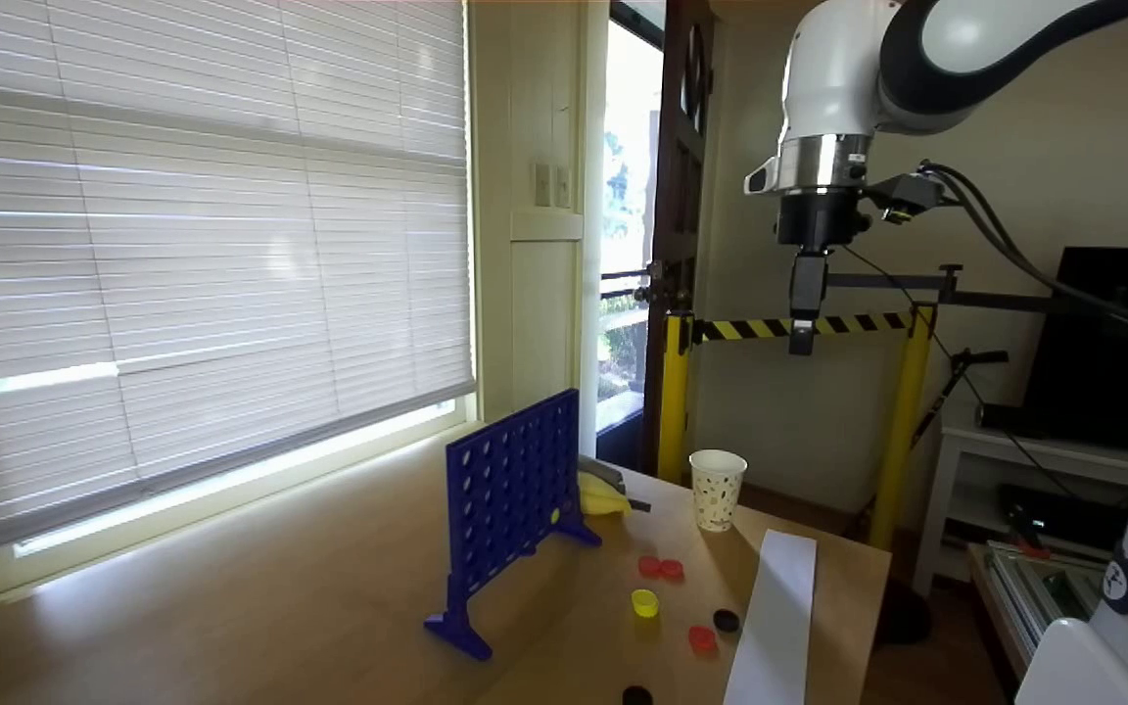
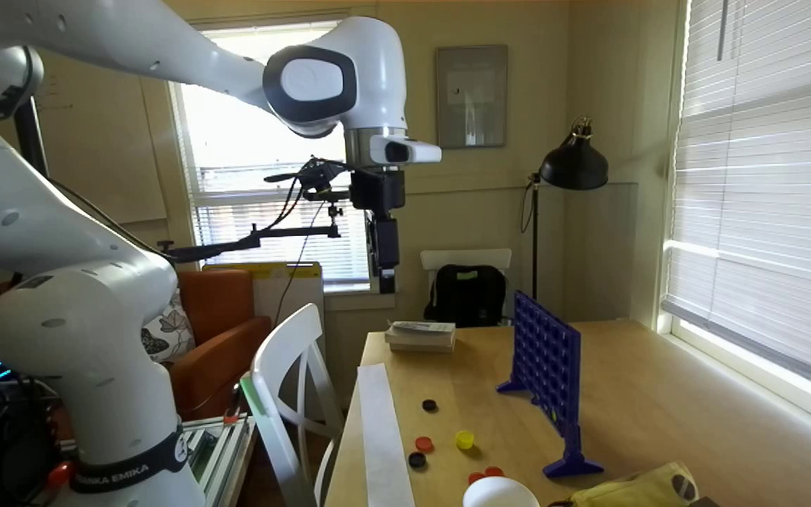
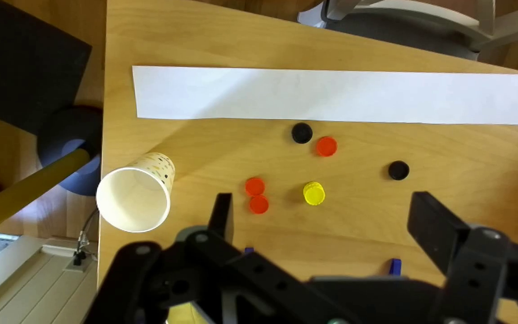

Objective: Pick up the orange object and put it in the blue object

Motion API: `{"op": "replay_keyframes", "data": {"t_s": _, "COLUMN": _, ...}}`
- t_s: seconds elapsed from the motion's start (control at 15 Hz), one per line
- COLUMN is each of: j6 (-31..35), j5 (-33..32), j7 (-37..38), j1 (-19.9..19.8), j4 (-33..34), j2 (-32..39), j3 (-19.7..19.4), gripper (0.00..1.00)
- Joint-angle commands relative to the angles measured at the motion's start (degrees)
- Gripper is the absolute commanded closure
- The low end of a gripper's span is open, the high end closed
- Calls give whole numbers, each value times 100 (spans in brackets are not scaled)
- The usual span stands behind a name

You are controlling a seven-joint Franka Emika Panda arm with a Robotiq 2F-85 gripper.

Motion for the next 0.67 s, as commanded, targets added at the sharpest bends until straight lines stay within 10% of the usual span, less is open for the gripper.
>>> {"op": "replay_keyframes", "data": {"t_s": 0.0, "j6": 467, "j5": 31, "j7": 107, "j1": 49, "j4": -93, "j2": 290, "j3": 5, "gripper": 0}}
{"op": "replay_keyframes", "data": {"t_s": 0.6, "j6": 2754, "j5": 91, "j7": 980, "j1": -105, "j4": -122, "j2": 2298, "j3": 68, "gripper": 0}}
